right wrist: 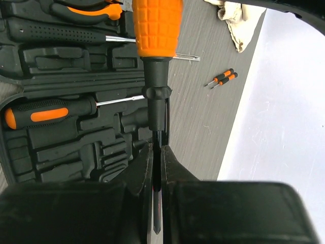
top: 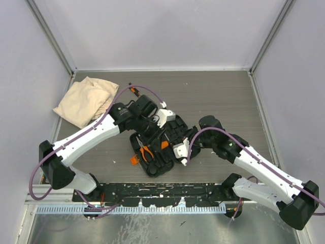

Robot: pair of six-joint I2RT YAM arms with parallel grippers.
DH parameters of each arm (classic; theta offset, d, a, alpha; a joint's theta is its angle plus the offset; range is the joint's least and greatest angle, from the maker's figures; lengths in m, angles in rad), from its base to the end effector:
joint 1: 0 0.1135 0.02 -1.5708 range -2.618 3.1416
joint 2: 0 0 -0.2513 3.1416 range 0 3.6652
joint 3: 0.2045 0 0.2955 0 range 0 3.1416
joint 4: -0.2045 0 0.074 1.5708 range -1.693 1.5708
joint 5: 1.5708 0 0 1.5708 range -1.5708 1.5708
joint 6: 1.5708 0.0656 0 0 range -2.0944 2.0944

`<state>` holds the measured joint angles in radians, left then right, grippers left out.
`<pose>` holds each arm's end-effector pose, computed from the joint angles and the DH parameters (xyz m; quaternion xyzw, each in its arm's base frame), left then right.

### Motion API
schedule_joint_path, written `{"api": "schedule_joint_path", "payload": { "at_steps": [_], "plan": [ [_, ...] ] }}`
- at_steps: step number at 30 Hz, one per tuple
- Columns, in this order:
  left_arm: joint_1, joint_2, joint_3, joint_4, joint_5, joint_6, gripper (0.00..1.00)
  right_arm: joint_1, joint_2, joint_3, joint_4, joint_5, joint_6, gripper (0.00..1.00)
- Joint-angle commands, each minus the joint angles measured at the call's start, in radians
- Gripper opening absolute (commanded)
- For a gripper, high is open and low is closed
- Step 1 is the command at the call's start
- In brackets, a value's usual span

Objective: Sort the tools into containers
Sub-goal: Pick up the screwdriver from the center of the board, then adjust the storage box at the center of the board.

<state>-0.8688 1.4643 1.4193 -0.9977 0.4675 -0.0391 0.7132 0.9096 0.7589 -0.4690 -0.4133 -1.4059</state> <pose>0.2046 -0.2877 0.2958 0.4338 0.8351 -0.3123 0.1301 0.1869 0.1965 0.2499 -0.8048 0.3438 0.0195 0.4834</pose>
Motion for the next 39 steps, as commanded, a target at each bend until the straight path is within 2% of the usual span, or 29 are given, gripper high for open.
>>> {"api": "schedule_joint_path", "payload": {
  "at_steps": [1,5,8,11,17,23,28,37,39],
  "plan": [
    [-0.006,-0.025,0.039,0.036,-0.008,0.001,0.31,0.001,-0.025,0.009,0.043,0.002,0.038,0.01],
    [-0.005,-0.087,0.001,0.114,-0.105,-0.033,0.50,0.001,-0.063,-0.024,0.087,-0.003,0.130,0.01],
    [0.006,-0.148,-0.031,0.183,-0.189,-0.071,0.58,0.000,-0.097,-0.060,0.145,-0.006,0.247,0.01],
    [0.049,-0.226,-0.067,0.264,-0.243,-0.115,0.62,0.002,-0.117,-0.100,0.221,0.003,0.436,0.01],
    [0.153,-0.323,-0.124,0.335,-0.394,-0.201,0.68,0.003,-0.075,-0.096,0.336,0.216,0.989,0.00],
    [0.237,-0.357,-0.156,0.325,-0.451,-0.256,0.71,0.002,0.003,-0.058,0.286,0.391,1.266,0.00],
    [0.251,-0.347,-0.176,0.323,-0.434,-0.288,0.71,0.002,0.051,-0.029,0.246,0.436,1.480,0.00],
    [0.256,-0.303,-0.203,0.338,-0.427,-0.322,0.70,0.003,0.088,-0.048,0.190,0.356,1.553,0.00],
    [0.258,-0.288,-0.206,0.329,-0.450,-0.337,0.68,0.002,0.103,-0.040,0.171,0.381,1.565,0.00]
  ]
}}
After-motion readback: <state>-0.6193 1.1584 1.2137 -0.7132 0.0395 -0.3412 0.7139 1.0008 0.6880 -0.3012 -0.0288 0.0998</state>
